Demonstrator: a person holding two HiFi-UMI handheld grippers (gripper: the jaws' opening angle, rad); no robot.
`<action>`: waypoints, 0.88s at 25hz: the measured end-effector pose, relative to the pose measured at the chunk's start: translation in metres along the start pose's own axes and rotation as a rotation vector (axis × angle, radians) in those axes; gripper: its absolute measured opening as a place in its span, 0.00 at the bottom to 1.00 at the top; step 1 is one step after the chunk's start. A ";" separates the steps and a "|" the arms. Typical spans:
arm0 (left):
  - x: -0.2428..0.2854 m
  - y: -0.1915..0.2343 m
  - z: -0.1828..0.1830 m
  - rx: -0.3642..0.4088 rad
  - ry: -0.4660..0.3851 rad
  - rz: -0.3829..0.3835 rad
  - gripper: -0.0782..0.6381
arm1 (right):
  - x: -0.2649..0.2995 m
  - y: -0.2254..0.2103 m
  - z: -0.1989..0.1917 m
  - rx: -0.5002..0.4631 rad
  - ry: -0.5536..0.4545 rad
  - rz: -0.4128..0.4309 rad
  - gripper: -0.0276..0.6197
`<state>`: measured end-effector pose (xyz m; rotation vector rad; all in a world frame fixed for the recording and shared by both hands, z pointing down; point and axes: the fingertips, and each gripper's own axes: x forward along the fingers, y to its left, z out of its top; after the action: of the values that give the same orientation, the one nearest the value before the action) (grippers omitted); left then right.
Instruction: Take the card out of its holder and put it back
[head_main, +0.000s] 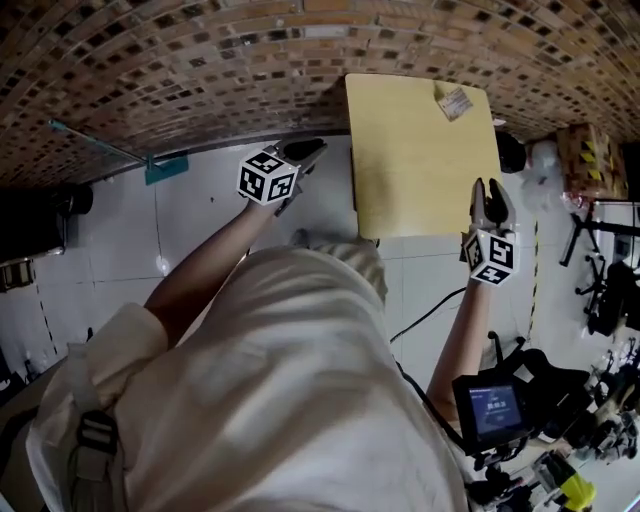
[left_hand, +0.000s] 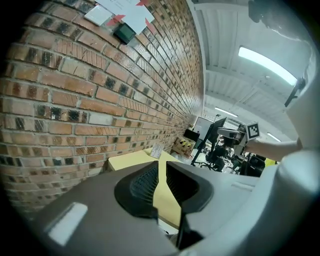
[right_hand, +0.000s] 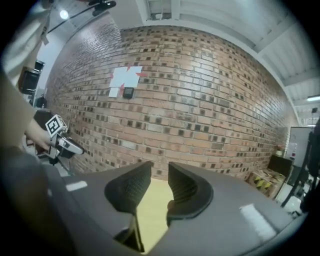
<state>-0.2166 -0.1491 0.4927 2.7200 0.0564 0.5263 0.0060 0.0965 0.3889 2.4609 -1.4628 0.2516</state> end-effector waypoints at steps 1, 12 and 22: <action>-0.003 -0.003 0.000 0.006 -0.002 -0.012 0.20 | -0.011 -0.001 0.000 0.048 -0.019 -0.031 0.20; -0.031 -0.043 -0.043 0.013 0.053 -0.119 0.20 | -0.114 0.025 -0.046 0.290 -0.043 -0.171 0.16; -0.025 -0.075 -0.101 0.025 0.140 -0.148 0.21 | -0.156 0.036 -0.086 0.345 -0.004 -0.140 0.15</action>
<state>-0.2745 -0.0470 0.5437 2.6725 0.3008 0.6748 -0.1012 0.2365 0.4314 2.8194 -1.3343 0.5086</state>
